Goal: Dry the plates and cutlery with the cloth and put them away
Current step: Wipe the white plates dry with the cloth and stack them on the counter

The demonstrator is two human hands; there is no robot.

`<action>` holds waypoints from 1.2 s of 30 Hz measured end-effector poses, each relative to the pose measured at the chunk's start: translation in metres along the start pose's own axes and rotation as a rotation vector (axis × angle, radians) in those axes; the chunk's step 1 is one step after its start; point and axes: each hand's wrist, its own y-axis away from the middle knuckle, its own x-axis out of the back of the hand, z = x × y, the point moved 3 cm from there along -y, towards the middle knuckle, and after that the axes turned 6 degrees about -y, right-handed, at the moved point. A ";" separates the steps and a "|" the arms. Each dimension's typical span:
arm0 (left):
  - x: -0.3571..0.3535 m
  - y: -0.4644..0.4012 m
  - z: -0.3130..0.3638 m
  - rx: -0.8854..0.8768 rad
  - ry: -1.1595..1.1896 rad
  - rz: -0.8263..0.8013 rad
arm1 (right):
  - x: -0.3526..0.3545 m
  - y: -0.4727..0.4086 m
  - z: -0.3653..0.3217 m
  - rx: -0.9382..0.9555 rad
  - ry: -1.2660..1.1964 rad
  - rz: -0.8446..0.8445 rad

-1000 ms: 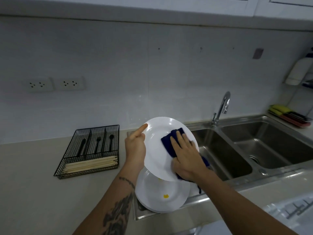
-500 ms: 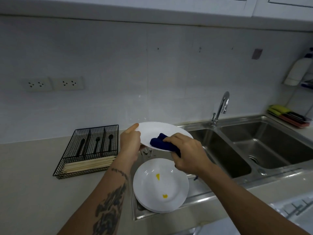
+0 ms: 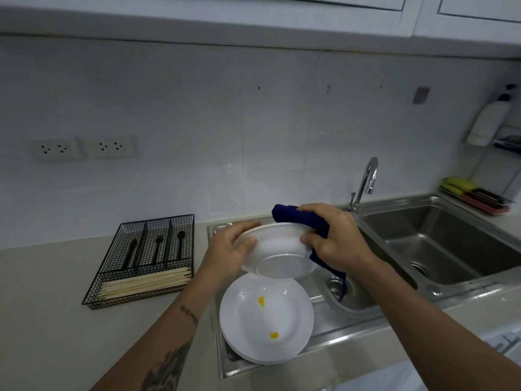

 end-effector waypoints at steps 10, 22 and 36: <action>-0.020 -0.011 0.037 0.010 0.171 0.242 | -0.040 0.012 -0.008 0.044 0.144 0.235; -0.017 -0.011 0.032 0.029 0.077 0.122 | -0.044 0.021 0.022 -0.188 -0.017 0.227; 0.003 0.002 0.008 0.278 0.437 0.419 | -0.049 0.045 0.036 -0.229 -0.115 0.204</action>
